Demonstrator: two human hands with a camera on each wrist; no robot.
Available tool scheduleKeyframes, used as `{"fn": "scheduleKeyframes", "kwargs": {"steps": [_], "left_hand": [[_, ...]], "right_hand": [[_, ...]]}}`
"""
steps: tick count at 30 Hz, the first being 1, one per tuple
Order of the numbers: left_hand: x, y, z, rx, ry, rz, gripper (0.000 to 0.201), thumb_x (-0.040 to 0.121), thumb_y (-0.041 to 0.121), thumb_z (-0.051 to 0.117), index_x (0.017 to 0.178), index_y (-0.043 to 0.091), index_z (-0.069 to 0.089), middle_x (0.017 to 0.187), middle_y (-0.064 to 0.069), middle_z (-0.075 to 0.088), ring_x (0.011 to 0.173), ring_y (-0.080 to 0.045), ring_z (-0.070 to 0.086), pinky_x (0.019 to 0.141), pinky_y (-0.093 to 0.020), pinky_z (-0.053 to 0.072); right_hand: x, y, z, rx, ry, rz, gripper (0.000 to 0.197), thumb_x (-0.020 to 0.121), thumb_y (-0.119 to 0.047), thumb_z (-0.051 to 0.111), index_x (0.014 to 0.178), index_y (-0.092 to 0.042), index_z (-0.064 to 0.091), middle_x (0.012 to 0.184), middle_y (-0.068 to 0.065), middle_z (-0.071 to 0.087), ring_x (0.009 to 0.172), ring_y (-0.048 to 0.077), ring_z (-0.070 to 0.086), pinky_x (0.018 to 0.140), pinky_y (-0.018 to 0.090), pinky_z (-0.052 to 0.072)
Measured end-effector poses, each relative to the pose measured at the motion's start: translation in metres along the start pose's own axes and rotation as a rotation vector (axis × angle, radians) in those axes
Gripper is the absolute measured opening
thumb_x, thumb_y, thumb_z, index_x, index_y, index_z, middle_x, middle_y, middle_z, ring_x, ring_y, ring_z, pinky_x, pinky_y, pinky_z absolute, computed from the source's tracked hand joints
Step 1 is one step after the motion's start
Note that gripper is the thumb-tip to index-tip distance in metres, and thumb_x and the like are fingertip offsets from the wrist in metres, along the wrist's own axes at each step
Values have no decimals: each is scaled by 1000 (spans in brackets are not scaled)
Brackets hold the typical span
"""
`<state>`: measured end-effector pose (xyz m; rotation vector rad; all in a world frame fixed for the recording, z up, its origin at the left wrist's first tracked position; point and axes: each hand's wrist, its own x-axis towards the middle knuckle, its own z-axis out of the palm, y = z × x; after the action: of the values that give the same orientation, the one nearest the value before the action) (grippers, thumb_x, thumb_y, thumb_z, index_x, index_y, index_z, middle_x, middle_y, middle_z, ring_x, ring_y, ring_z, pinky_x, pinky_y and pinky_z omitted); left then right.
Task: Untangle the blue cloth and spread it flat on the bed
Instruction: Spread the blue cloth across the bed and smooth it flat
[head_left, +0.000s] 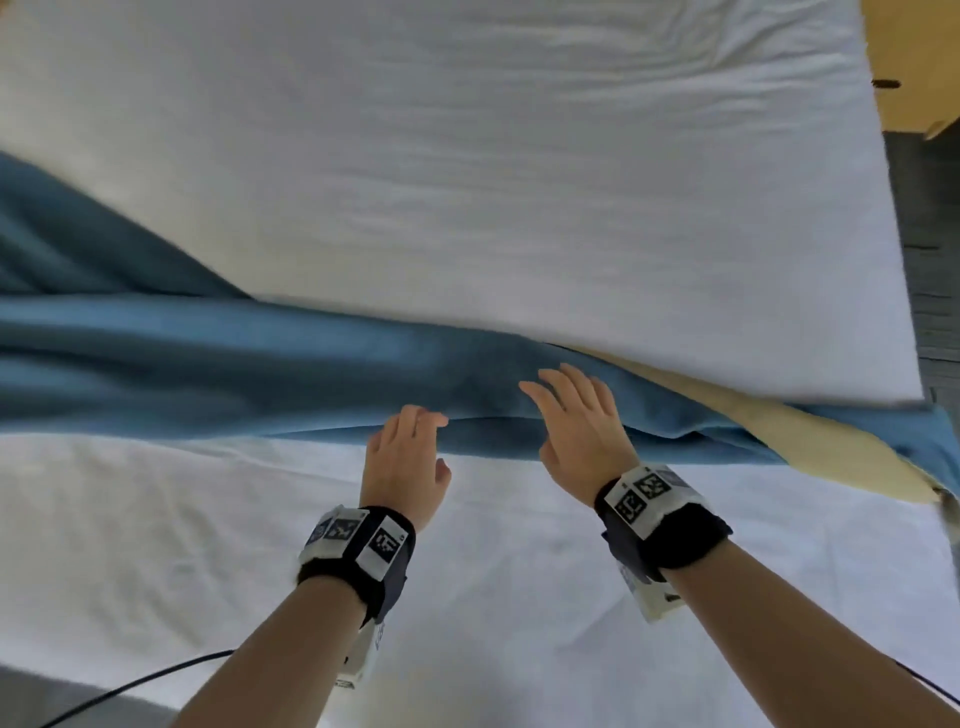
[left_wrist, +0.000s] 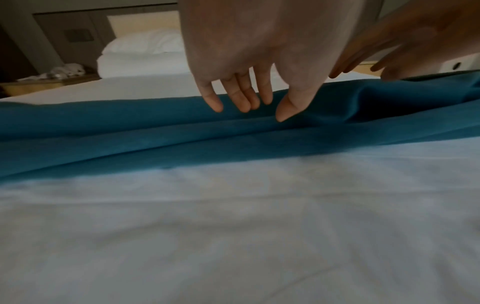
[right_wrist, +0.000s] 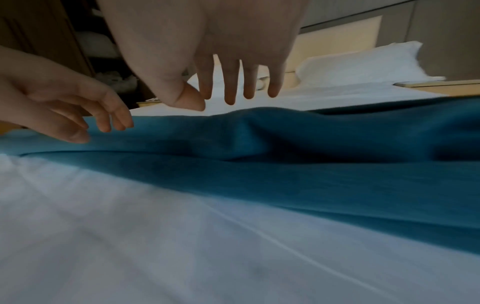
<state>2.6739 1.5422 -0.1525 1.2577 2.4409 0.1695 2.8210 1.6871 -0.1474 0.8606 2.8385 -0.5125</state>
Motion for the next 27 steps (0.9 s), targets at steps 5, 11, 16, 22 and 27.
{"fn": "scheduleKeyframes", "kwargs": {"steps": [5, 11, 16, 22, 27], "left_hand": [[-32, -106, -21, -36, -75, -106, 38, 86, 19, 50, 124, 23, 47, 129, 4, 46, 118, -18, 46, 99, -31, 32], [-57, -215, -46, -220, -93, -360, 38, 89, 20, 48, 127, 21, 46, 133, 2, 45, 121, -17, 46, 98, -33, 36], [-66, -277, -50, -476, -93, -601, 47, 89, 18, 50, 134, 14, 39, 139, -2, 39, 126, -20, 45, 100, -39, 42], [-63, -320, -42, -643, -73, -638, 44, 87, 15, 51, 130, 12, 42, 129, -6, 48, 115, -20, 51, 92, -27, 39], [-53, -335, -40, -806, -19, -614, 37, 86, 12, 51, 123, 14, 48, 119, -3, 56, 101, -16, 56, 87, -24, 40]], "right_hand": [[37, -107, 25, -21, -58, -77, 62, 81, -15, 50, 141, -19, 34, 145, 6, 36, 139, 27, 24, 114, 44, 20], [86, -211, 49, -25, -135, -115, 62, 85, -19, 50, 142, -22, 28, 148, 4, 29, 138, 25, 23, 114, 41, 21], [119, -266, 71, -58, -299, -157, 64, 88, -23, 55, 144, -22, 23, 150, 3, 24, 135, 26, 29, 107, 42, 34], [142, -290, 102, -348, -282, -77, 80, 79, -6, 63, 145, -19, 18, 146, 6, 28, 127, 28, 36, 94, 41, 43], [165, -289, 107, -472, -238, -56, 74, 79, -2, 61, 142, -15, 24, 132, 13, 42, 115, 32, 47, 87, 39, 46]]}}
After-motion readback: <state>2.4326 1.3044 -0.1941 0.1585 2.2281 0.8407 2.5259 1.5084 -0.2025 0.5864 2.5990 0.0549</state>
